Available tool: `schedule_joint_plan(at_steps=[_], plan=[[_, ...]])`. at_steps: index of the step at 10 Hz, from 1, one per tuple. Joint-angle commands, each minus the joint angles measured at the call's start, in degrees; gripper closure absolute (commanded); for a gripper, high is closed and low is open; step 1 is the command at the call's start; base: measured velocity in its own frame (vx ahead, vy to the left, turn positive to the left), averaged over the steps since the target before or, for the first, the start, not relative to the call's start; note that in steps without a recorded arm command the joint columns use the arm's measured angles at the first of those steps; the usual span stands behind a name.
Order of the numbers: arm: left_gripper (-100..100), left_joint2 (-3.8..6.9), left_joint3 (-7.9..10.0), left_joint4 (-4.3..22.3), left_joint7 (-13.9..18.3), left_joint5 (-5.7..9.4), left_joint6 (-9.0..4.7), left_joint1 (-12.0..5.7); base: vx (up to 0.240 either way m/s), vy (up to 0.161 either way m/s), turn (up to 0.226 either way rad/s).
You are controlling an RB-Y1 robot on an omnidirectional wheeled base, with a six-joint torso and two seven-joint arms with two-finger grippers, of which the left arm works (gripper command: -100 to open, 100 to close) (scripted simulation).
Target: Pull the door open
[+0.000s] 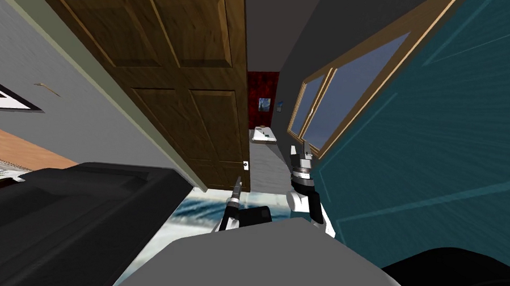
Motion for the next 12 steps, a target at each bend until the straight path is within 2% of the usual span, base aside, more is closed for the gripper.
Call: schedule_joint_plan(at_steps=[1, 2, 3, 4, 5, 6, 9, 10, 12], plan=[[-100, -0.14, -0.09, 0.2, 0.0, 0.01, -0.02, -0.05, 0.110, -0.063, 0.038], [-100, -0.08, -0.06, 0.1, 0.0, 0.01, -0.02, -0.02, 0.049, -0.030, 0.003], [-100, 1.70, -0.02, 1.2, 0.5, 0.40, 0.29, -0.05, -0.010, 0.006, -0.237], [-100, 2.73, 0.08, 1.9, 0.9, 0.63, 0.53, -0.09, -0.033, 0.039, -0.321], [-100, 2.73, 0.08, 1.9, 0.9, 0.63, 0.53, -0.09, -0.038, 0.038, -0.059], [-100, 4.14, 0.43, 3.1, 1.5, 0.91, 1.11, -0.25, -0.048, 0.028, -0.212], [-100, 7.16, 1.80, 5.2, 2.7, 1.04, 2.87, -0.90, -0.056, 0.021, -0.338], [-100, 8.40, 2.34, 5.8, 3.0, 1.01, 3.48, -1.16, 0.037, 0.013, -0.402], [-100, 10.95, 3.32, 6.3, 3.7, 0.99, 4.26, -1.66, 0.129, 0.042, -0.233]])
